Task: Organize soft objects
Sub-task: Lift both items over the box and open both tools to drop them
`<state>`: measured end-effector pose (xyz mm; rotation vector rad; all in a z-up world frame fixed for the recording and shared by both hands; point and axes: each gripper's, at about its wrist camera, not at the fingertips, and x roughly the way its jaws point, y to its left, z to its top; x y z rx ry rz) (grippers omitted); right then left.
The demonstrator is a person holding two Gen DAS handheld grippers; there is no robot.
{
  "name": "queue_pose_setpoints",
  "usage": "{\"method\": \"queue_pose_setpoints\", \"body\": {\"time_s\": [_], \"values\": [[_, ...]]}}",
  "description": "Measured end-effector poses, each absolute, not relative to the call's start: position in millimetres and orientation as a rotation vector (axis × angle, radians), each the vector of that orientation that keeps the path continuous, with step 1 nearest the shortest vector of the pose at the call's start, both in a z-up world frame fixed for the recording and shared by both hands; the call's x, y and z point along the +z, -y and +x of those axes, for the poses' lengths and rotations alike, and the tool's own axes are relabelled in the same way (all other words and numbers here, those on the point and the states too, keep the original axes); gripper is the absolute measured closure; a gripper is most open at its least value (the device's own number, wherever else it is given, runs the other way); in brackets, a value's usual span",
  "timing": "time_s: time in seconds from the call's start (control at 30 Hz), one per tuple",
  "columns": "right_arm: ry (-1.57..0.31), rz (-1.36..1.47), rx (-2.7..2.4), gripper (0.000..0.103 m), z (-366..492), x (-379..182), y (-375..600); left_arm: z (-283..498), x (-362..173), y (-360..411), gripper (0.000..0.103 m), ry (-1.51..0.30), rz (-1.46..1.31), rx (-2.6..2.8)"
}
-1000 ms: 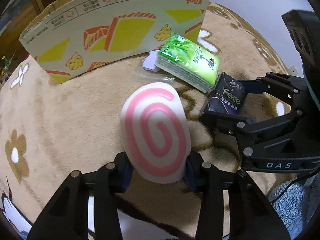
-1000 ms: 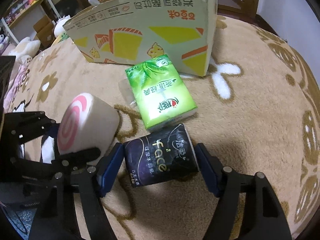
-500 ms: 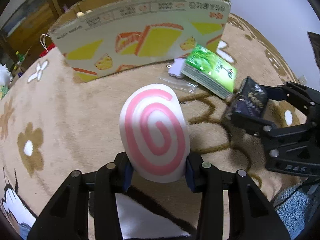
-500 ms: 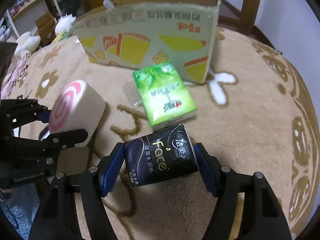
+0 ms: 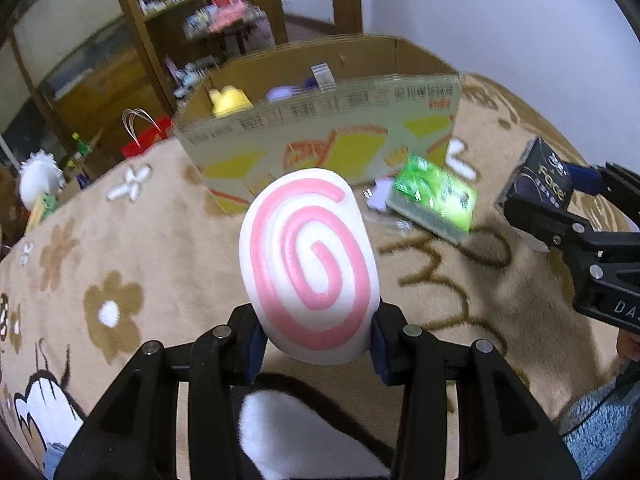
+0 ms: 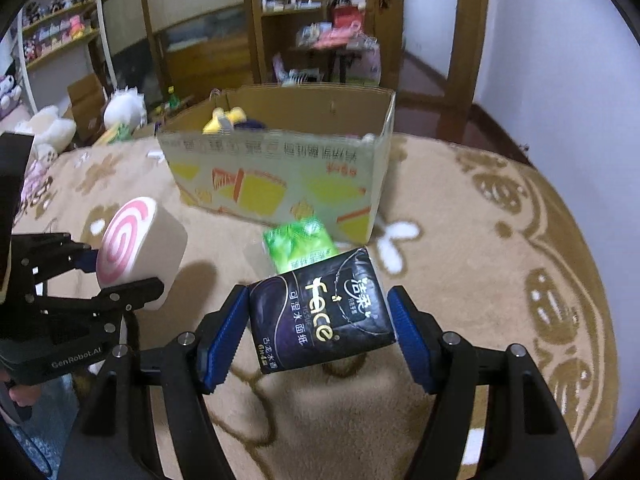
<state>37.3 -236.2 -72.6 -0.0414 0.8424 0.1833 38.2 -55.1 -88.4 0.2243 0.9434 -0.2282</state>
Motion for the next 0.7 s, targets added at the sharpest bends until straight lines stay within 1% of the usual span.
{"method": "queue_pose_setpoints", "body": {"time_s": [0.2, 0.53, 0.7], "values": [[-0.754, -0.036, 0.159, 0.029, 30, -52, 239, 33, -61, 44, 0.062, -0.79, 0.191, -0.157], [-0.59, -0.024, 0.068, 0.029, 24, -20, 244, 33, -36, 35, 0.062, -0.623, 0.186, -0.08], [-0.517, -0.003, 0.025, 0.029, 27, -11, 245, 35, -29, 34, 0.062, -0.579, 0.157, -0.075]]}}
